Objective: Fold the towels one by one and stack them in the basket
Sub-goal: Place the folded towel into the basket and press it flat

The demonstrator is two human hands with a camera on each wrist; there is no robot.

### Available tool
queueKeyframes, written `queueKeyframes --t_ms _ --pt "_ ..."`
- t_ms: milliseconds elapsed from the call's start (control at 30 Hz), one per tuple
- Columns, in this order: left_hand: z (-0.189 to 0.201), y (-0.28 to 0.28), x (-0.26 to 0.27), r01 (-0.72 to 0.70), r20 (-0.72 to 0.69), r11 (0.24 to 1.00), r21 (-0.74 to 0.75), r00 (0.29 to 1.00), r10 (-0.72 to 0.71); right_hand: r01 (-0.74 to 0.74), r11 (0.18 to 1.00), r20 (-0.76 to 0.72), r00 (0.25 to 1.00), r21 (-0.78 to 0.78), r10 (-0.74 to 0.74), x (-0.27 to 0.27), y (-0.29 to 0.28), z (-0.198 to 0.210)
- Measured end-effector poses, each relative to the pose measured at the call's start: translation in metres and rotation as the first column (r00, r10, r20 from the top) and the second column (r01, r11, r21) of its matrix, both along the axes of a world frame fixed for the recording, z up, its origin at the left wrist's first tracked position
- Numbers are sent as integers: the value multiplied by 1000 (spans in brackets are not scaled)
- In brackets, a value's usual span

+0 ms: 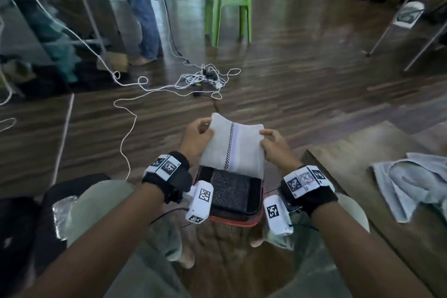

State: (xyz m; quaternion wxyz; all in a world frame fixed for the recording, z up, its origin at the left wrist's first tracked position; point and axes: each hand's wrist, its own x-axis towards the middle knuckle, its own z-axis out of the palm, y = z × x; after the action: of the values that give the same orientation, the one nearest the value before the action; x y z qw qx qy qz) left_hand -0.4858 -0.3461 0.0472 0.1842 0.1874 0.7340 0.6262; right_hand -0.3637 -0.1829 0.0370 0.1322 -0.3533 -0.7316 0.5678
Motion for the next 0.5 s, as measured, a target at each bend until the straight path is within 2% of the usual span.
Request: queueKeyframes --t_ms 100,167,300,400,500 --pt "-49 25 -21 -7 71 990 -137 997 17 10 999 80 997 -31 -8 -24 14 -49" --pt "-88 43 -36 -5 107 968 -250 994 33 26 998 185 983 -57 -15 -38 24 -89" --pt "-177 74 -62 78 174 875 -478 985 8 60 992 354 935 -115 -15 -64 44 -173" --pt "-242 95 -77 116 224 826 -552 975 13 121 981 446 894 -148 -43 -86 56 -236" --pt "-295 121 -91 102 231 816 -569 972 40 218 965 484 866 -146 -123 -109 68 -290"
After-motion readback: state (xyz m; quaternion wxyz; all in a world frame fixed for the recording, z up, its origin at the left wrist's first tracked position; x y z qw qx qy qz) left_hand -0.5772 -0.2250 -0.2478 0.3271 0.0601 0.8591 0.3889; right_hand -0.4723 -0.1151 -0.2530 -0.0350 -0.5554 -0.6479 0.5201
